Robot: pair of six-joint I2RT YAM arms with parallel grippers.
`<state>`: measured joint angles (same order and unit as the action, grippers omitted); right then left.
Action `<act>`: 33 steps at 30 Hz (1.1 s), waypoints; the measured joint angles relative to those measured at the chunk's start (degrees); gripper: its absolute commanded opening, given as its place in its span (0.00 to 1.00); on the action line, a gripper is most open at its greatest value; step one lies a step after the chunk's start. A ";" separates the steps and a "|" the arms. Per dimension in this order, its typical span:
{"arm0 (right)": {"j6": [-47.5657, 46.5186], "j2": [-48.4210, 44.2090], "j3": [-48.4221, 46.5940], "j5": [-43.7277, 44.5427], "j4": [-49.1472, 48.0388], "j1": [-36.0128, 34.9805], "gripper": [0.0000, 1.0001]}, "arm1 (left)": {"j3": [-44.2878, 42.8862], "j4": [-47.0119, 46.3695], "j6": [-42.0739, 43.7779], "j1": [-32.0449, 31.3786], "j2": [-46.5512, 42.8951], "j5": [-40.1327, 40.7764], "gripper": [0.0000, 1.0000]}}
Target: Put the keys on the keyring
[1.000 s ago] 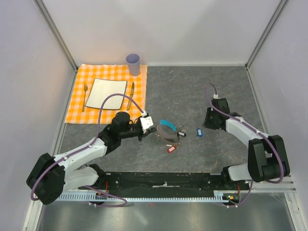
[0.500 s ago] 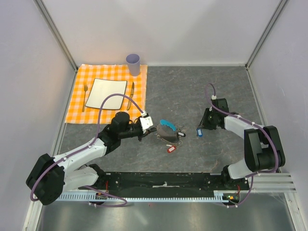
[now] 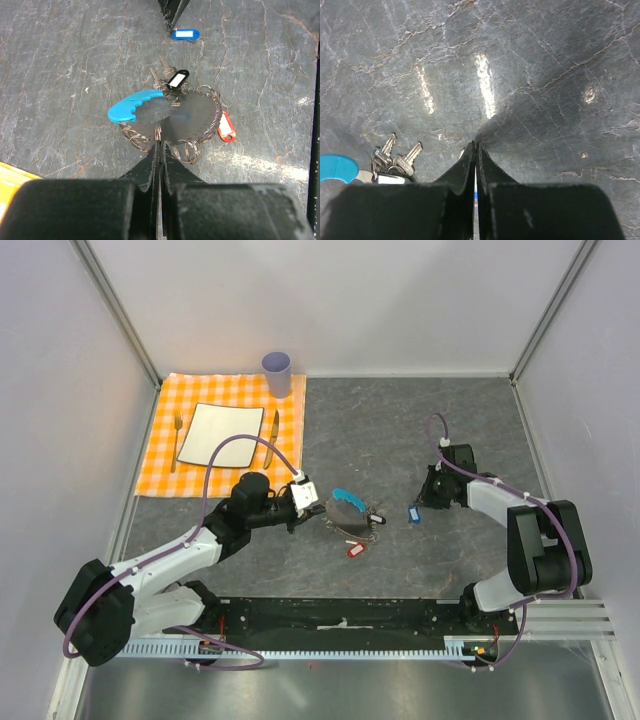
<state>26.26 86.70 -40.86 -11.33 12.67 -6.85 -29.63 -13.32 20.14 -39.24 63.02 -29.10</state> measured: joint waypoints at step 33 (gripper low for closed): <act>-1.90 -38.51 27.58 -17.07 -62.34 -5.40 0.00 | -0.96 -4.28 -8.37 0.00 -5.27 -1.29 0.02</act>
<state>24.36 48.18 -13.28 -28.40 -49.67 -12.25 -30.59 -17.61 11.77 -39.24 57.76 -30.39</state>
